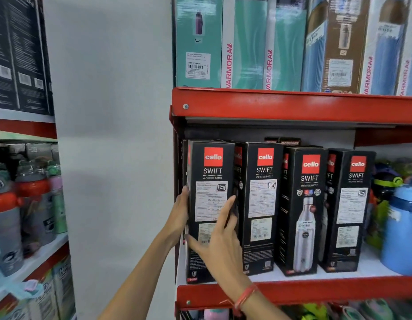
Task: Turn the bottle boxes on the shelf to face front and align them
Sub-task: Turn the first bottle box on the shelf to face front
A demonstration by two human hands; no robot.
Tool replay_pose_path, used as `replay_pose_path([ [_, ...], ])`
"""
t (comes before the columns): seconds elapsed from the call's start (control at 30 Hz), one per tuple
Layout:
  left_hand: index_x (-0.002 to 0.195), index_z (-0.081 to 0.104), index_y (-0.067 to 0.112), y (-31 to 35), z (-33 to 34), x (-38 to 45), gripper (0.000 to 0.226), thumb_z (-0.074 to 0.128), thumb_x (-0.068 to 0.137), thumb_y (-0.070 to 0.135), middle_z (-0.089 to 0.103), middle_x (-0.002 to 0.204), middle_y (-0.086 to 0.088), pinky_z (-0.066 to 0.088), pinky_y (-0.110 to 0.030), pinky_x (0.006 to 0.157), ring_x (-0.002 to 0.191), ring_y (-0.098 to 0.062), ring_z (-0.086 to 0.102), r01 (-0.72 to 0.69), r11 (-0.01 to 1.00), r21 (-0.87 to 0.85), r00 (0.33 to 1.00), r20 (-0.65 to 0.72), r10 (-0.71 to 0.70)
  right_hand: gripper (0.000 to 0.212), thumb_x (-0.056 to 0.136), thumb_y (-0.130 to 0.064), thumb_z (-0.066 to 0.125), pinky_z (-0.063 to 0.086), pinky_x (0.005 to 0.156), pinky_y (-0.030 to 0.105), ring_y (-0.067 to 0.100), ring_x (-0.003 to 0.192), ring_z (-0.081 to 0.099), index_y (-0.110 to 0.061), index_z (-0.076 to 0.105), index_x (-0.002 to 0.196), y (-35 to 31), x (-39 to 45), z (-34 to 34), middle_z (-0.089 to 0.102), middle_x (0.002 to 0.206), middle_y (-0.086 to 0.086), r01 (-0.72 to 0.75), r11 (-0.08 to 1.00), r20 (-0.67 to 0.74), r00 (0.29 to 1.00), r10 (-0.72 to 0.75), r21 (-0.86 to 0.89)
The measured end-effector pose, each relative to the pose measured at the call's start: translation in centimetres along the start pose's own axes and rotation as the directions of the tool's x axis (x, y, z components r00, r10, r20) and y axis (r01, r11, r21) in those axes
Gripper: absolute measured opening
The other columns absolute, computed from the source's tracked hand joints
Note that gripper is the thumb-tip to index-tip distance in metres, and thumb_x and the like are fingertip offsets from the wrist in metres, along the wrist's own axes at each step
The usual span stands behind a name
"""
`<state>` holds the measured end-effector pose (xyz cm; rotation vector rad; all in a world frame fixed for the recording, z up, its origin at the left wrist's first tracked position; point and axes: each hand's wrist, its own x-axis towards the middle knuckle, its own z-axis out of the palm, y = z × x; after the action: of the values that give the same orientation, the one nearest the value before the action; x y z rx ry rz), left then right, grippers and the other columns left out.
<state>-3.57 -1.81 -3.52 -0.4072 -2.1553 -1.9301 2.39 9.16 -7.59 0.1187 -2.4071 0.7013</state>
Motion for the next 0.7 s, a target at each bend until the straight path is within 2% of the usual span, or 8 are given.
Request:
replay_pose_path([
  [0.1,0.117,0.059,0.03,2.4,-0.2,-1.5,0.047,0.021,0.098,0.05,0.07,0.108,0.016,0.052,-0.014,0.077,0.095,0.005,0.065,-0.097,0.995,0.036,0.995,0.038,0.095,0.138,0.067,-0.077,0.06,0.052,0.07,0.033,0.027,0.093,0.065,-0.018,-0.041,0.141,-0.3,0.2,-1.8,0.029,0.138,0.008,0.038,0.999,0.004,0.999,-0.038,0.036],
  [0.17,0.105,0.058,0.032,3.8,-0.3,-2.4,0.038,0.022,0.099,0.045,0.07,0.096,0.02,0.051,-0.008,0.064,0.082,0.013,0.064,-0.142,0.989,0.049,0.989,0.039,0.141,0.141,0.063,-0.077,0.063,0.051,0.068,0.03,0.026,0.087,0.064,-0.023,-0.042,0.14,-0.4,0.1,-3.2,0.029,0.138,0.008,0.07,0.994,-0.012,0.998,-0.069,0.079],
  [0.23,0.097,0.057,0.035,5.1,-0.5,-3.3,0.034,0.024,0.099,0.042,0.069,0.086,0.021,0.05,-0.007,0.056,0.076,0.014,0.064,-0.182,0.979,0.097,0.983,0.051,0.178,0.141,0.061,-0.076,0.064,0.055,0.071,0.036,0.027,0.085,0.062,-0.028,-0.042,0.139,-0.6,0.1,-4.3,0.031,0.137,0.007,0.113,0.987,-0.039,0.993,-0.11,0.114],
  [0.3,0.105,0.056,0.03,5.7,-0.9,-4.1,0.031,0.03,0.097,0.046,0.064,0.097,0.015,0.053,-0.014,0.066,0.089,0.009,0.064,-0.194,0.976,0.1,0.981,0.047,0.19,0.141,0.058,-0.074,0.067,0.055,0.08,0.043,0.029,0.096,0.06,-0.035,-0.043,0.138,-0.3,0.1,-5.5,0.03,0.139,0.005,0.152,0.974,-0.021,0.988,-0.151,0.169],
  [0.37,0.122,0.049,0.023,5.5,-1.8,-4.8,0.04,0.04,0.092,0.047,0.065,0.109,0.006,0.052,-0.021,0.079,0.104,-0.003,0.063,-0.173,0.981,0.091,0.985,0.032,0.171,0.143,0.058,-0.066,0.075,0.049,0.097,0.04,0.025,0.119,0.052,-0.043,-0.043,0.135,0.4,0.5,-6.9,0.026,0.147,-0.002,0.179,0.943,0.05,0.978,-0.201,0.279],
  [0.5,0.136,0.036,0.037,4.9,-3.0,-6.9,0.055,0.058,0.086,0.032,0.071,0.112,0.009,0.055,-0.027,0.085,0.105,-0.011,0.067,-0.226,0.969,0.098,0.967,0.143,0.21,0.141,0.062,-0.045,0.086,0.025,0.113,0.029,-0.004,0.134,0.022,-0.054,-0.032,0.137,3.4,2.2,-8.6,0.011,0.147,-0.029,0.18,0.839,0.217,0.919,-0.33,0.513],
  [0.63,0.141,0.026,0.046,4.6,-3.0,-8.3,0.081,0.07,0.078,0.02,0.067,0.122,0.005,0.056,-0.028,0.085,0.103,-0.017,0.067,-0.3,0.945,0.132,0.947,0.158,0.279,0.134,0.062,-0.039,0.085,0.032,0.116,0.048,0.012,0.148,0.021,-0.062,-0.024,0.136,4.6,3.5,-8.4,0.005,0.161,-0.021,0.152,0.769,0.306,0.856,-0.417,0.622],
  [0.7,0.139,0.022,0.052,4.2,-2.5,-8.9,0.089,0.073,0.072,0.022,0.061,0.128,0.006,0.057,-0.031,0.087,0.109,-0.018,0.065,-0.327,0.93,0.168,0.944,0.092,0.316,0.131,0.068,-0.032,0.084,0.033,0.116,0.035,0.007,0.147,0.021,-0.062,-0.023,0.137,4.5,3.9,-8.2,0.008,0.156,-0.03,0.154,0.75,0.321,0.835,-0.447,0.643],
])
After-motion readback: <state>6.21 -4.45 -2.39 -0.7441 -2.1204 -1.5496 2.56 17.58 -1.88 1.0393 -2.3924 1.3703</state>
